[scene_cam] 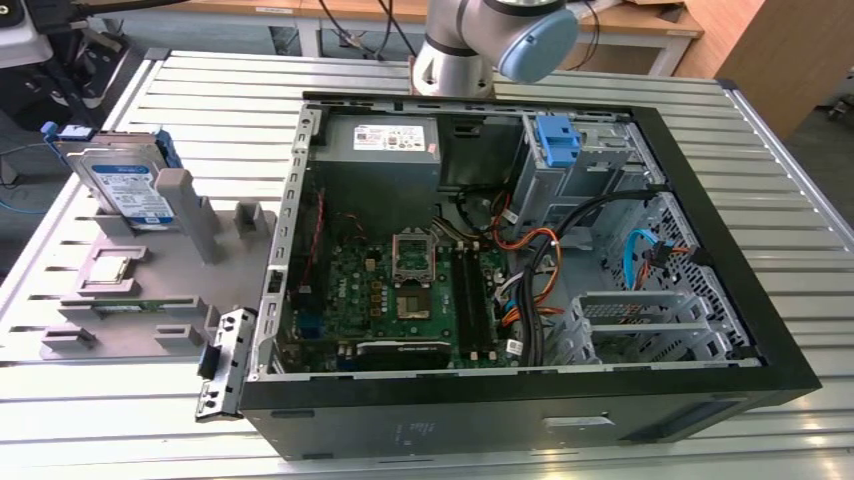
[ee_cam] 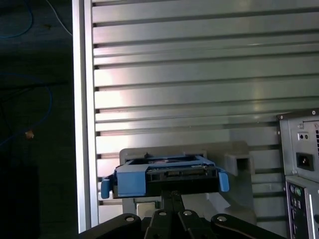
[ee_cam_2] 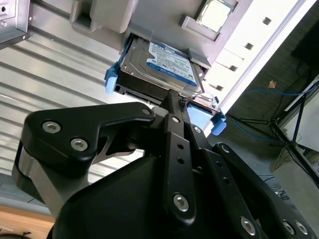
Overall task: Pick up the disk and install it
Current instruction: 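Reach for the disk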
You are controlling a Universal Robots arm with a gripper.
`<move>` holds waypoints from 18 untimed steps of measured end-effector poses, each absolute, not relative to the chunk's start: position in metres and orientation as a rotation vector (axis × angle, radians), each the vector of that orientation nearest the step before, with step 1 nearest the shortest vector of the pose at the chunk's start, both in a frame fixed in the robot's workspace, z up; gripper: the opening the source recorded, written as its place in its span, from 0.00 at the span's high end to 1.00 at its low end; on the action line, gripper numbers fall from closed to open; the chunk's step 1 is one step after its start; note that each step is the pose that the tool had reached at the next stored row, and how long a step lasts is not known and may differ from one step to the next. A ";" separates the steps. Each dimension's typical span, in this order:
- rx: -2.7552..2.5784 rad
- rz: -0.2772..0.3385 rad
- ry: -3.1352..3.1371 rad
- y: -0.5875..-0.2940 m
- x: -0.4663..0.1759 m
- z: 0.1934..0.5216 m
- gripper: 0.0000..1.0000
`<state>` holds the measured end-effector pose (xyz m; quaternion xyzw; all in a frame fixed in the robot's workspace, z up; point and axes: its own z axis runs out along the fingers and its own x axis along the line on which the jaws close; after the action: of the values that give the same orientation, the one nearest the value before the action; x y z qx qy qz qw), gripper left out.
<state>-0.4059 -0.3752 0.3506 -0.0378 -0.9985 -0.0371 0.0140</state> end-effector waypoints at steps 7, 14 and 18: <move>-0.118 -0.116 -3.109 -0.371 -0.406 0.350 0.89; -0.118 -0.116 -3.109 -0.370 -0.406 0.350 0.89; -0.118 -0.116 -3.109 -0.372 -0.406 0.350 0.89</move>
<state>-0.4060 -0.3720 0.3496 -0.0378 -0.9985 -0.0372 0.0140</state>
